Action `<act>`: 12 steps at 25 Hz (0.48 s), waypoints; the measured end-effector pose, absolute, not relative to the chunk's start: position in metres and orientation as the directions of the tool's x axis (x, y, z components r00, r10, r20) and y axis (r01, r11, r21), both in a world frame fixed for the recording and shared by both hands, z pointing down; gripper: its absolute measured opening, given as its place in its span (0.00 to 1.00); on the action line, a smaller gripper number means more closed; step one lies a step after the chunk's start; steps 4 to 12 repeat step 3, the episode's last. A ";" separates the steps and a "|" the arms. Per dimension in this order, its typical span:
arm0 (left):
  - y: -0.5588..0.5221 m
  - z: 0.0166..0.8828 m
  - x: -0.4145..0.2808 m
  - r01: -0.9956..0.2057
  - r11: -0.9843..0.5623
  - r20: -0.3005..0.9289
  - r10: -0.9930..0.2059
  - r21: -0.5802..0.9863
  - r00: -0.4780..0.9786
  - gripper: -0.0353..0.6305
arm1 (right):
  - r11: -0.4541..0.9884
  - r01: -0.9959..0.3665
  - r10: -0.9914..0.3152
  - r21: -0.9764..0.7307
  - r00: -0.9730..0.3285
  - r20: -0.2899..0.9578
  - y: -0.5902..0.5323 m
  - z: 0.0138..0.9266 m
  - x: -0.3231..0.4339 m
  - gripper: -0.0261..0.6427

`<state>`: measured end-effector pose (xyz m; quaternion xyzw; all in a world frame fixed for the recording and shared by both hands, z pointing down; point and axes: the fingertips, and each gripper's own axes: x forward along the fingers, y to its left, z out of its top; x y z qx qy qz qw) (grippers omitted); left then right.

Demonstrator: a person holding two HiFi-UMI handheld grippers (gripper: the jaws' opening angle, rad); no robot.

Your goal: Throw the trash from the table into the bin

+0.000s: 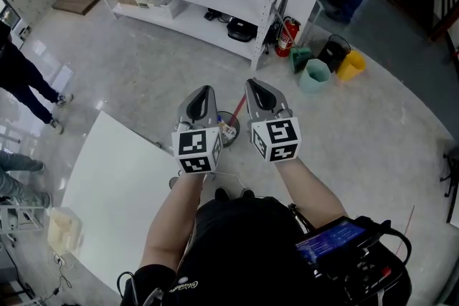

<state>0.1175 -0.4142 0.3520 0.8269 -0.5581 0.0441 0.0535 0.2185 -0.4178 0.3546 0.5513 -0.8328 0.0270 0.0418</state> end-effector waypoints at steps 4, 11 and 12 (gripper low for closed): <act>-0.415 0.351 0.116 -0.928 -0.370 0.133 -0.918 0.042 0.372 0.06 | 0.390 -0.921 -0.916 0.001 -0.388 0.102 -0.418 0.355 0.218 0.04; -0.415 0.351 0.116 -0.928 -0.370 0.133 -0.918 0.042 0.372 0.06 | 0.390 -0.921 -0.916 0.001 -0.388 0.102 -0.418 0.355 0.218 0.04; -0.415 0.351 0.116 -0.928 -0.370 0.133 -0.918 0.042 0.372 0.06 | 0.390 -0.921 -0.916 0.001 -0.388 0.102 -0.418 0.355 0.218 0.04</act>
